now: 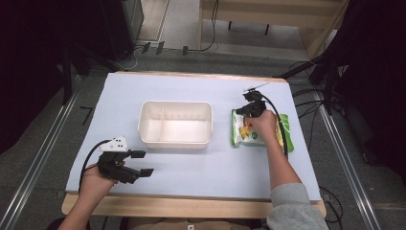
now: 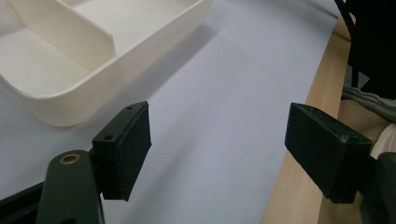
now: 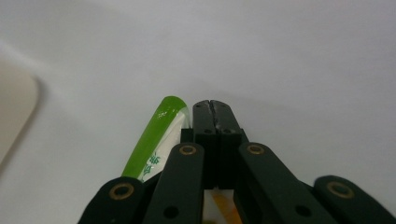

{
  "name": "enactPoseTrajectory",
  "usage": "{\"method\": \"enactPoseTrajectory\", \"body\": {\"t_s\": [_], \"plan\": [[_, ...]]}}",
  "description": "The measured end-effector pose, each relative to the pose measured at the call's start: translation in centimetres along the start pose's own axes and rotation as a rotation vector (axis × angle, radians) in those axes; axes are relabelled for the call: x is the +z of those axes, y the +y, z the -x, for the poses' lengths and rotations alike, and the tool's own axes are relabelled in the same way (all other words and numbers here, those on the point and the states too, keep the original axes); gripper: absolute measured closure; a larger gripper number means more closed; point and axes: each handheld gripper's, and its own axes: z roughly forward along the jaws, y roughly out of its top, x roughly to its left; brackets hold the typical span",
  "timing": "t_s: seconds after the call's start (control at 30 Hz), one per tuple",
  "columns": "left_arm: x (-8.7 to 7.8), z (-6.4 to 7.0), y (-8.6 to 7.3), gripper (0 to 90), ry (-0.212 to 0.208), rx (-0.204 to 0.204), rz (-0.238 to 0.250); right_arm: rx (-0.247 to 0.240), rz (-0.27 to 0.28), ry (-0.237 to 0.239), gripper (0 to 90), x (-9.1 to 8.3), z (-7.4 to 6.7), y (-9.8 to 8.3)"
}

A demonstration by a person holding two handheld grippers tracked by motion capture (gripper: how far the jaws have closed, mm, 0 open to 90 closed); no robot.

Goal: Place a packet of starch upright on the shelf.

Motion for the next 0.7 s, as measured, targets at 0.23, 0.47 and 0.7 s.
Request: {"method": "enactPoseTrajectory", "body": {"t_s": [0.23,0.47,0.7], "plan": [[0.0,0.1,0.1,23.3,0.002,0.007,-0.002,-0.094,-0.04,0.076,90.0,-0.2,-2.1,-1.4],[0.0,0.0,0.1,23.3,0.001,0.006,0.003,-0.14,-0.048,0.11,90.0,-0.7,-4.0,-3.3],[0.2,-0.1,0.3,23.3,-0.009,0.012,0.005,-0.184,-0.066,0.138,90.0,-1.5,-5.3,-5.4]]}}
